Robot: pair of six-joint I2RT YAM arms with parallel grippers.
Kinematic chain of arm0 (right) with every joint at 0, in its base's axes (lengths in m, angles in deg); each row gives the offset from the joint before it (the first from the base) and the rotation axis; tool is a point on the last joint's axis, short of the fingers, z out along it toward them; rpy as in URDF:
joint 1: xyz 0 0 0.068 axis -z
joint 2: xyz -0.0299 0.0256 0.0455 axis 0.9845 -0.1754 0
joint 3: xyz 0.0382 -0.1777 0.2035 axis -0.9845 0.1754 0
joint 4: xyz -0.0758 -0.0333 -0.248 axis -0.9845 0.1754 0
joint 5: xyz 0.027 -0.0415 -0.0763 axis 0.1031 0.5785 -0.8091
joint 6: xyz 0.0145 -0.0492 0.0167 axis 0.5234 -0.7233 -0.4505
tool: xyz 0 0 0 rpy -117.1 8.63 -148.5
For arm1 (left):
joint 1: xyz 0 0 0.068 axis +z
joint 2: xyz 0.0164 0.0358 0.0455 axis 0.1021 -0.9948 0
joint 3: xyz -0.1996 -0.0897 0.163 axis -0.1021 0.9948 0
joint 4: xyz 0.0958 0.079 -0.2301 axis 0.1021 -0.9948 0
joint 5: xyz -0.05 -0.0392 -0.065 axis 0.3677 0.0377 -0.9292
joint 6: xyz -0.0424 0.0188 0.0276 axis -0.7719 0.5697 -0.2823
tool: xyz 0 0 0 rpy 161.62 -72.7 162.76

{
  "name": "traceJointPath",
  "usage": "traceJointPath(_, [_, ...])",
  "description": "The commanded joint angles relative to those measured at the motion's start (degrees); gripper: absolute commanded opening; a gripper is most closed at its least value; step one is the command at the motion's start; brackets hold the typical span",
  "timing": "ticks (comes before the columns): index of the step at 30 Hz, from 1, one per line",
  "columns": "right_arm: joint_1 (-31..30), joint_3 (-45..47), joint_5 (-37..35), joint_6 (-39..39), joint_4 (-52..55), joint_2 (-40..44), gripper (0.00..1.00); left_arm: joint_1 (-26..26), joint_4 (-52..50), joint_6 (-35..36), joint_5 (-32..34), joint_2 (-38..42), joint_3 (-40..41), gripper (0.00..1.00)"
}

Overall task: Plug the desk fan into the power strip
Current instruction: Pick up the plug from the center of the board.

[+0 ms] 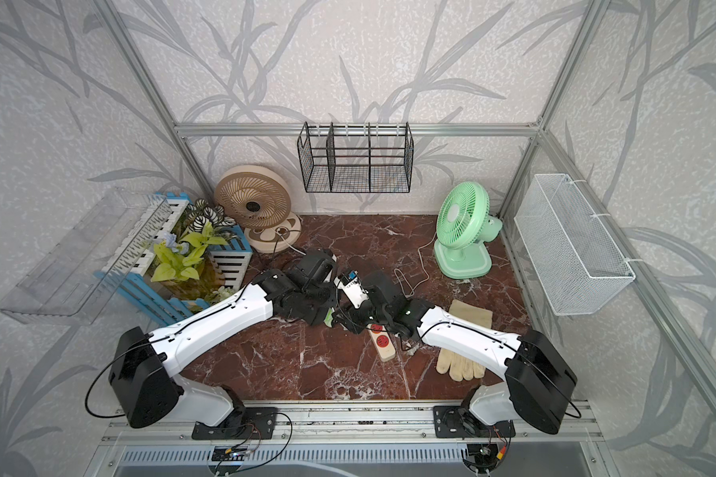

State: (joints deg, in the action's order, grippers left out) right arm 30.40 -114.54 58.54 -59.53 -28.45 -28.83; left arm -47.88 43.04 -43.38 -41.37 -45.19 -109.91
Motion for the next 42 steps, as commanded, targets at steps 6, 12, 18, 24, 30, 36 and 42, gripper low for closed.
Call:
traceJointPath(6, [-0.3, 3.5, -2.1, 2.5, 3.9, 1.5, 0.37, 0.3, 4.7, -1.3, -1.2, 3.8, -0.6, 0.00])
traceJointPath(12, [-0.3, 5.1, -4.0, 4.1, 3.2, 4.4, 0.39, 0.6, 4.1, -1.7, -0.5, 4.7, 0.5, 0.00])
traceJointPath(18, [-0.3, 6.4, -5.8, 4.6, 2.7, 7.3, 0.40, 0.7, 4.4, -2.1, -0.9, 5.4, 1.0, 0.00])
traceJointPath(24, [-0.3, 5.2, -5.4, 3.7, 3.5, 7.4, 0.43, 0.6, 4.8, -2.1, -1.7, 4.7, 1.1, 0.00])
traceJointPath(30, [-0.3, 4.0, -6.0, 1.3, 5.3, 9.4, 0.58, 0.7, 4.3, -1.6, -1.8, 4.1, 0.8, 0.00])
traceJointPath(36, [0.1, 2.4, -4.9, -0.7, 5.3, 7.8, 0.60, 0.7, 4.2, -1.3, -2.7, 3.3, 0.5, 0.00])
traceJointPath(42, [0.2, 0.3, -3.0, -0.9, 4.1, 3.3, 0.58, 0.8, 4.2, -1.1, -2.6, 3.1, 0.4, 0.00])
